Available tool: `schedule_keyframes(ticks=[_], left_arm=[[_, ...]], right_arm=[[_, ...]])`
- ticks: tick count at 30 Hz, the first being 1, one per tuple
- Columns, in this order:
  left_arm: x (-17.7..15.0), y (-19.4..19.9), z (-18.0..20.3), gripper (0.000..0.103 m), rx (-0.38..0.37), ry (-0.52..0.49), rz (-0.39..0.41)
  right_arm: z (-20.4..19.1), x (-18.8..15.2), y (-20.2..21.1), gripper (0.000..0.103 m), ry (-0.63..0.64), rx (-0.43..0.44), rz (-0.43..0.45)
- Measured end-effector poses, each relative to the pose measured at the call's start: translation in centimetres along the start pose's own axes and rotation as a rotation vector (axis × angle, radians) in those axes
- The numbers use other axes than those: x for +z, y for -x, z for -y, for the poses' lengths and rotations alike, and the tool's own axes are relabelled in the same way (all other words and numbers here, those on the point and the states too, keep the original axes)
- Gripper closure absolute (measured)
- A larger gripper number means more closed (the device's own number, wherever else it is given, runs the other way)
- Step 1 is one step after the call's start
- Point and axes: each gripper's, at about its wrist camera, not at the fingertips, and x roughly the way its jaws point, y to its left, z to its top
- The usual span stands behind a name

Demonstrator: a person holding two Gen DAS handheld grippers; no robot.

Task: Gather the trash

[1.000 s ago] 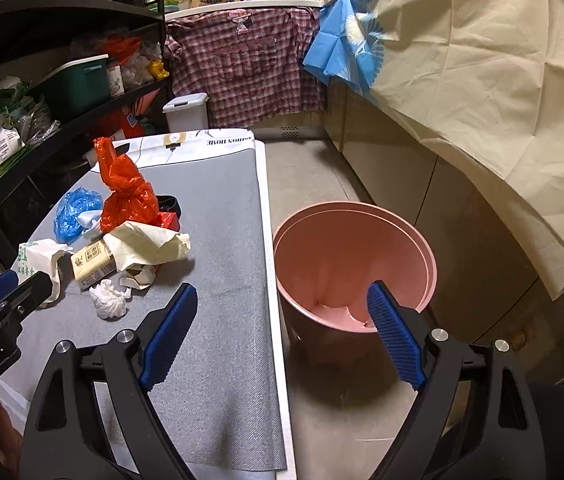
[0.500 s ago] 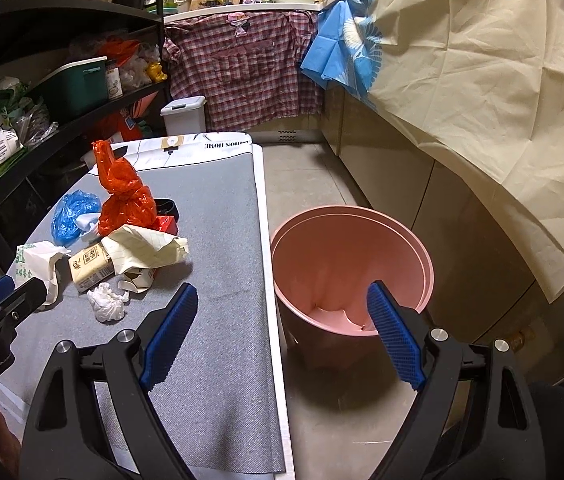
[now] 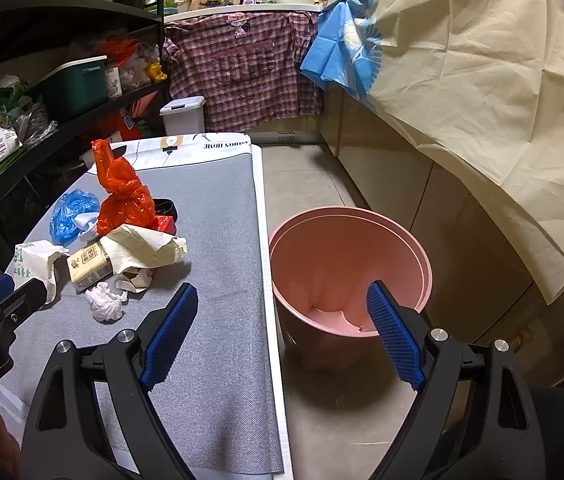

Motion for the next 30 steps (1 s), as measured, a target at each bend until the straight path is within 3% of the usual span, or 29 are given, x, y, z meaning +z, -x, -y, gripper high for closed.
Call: schedule_keyframes(ticks=[20, 26, 30], left_arm=[[0.0, 0.1, 0.3, 0.033, -0.013, -0.011, 0.000], [-0.3, 0.1, 0.4, 0.042, -0.013, -0.022, -0.003], [-0.3, 0.1, -0.1, 0.047, -0.002, -0.012, 0.001]], right_arm=[[-0.1, 0.0, 0.0, 0.019, -0.001, 0.001, 0.002], [-0.4, 0.2, -0.1, 0.029, -0.016, 0.030, 0.004], [-1.0, 0.6, -0.2, 0.041, -0.025, 0.078, 0.011]])
